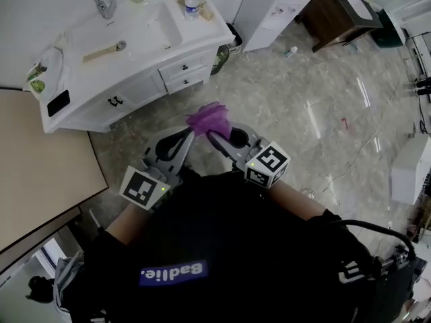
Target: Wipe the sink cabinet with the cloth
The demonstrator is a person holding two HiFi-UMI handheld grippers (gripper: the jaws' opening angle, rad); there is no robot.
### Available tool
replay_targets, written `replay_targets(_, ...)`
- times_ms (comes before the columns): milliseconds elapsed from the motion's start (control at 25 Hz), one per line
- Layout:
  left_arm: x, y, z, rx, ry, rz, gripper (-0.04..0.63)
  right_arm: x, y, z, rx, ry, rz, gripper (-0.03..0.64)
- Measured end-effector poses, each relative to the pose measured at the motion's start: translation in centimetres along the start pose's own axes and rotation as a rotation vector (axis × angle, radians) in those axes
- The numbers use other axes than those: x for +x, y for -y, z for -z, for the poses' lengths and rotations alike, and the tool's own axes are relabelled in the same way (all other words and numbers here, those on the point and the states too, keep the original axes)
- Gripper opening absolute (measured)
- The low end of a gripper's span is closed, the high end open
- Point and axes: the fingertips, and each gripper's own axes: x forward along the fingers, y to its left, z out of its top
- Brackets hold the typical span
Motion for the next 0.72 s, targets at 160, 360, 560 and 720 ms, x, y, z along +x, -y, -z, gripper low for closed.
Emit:
replay_targets(160, 0.6, -2.5, 1.3, -0.03, -0.012, -0.012, 0.005, 1.7, 0.9, 1.2, 0.02, -0.025, 0.0, 0.058)
replay_targets(360, 3.0, -4.9, 3.8, -0.06, -0.022, -0.076, 0.005, 2.3, 4.9, 3.3, 0.066, -0.066, -0.005, 0.058)
replay_targets(560, 7.0, -5.7, 5.8, -0.074, -0.024, -0.111, 0.005, 2.1, 10.0, 4.2, 0.081, -0.091, -0.01, 0.058)
replay_targets(720, 9.2, -7.6, 8.9, -0.075, -0.044, -0.133, 0.005, 3.8, 14.0, 6.9, 0.07, -0.111, -0.019, 0.058)
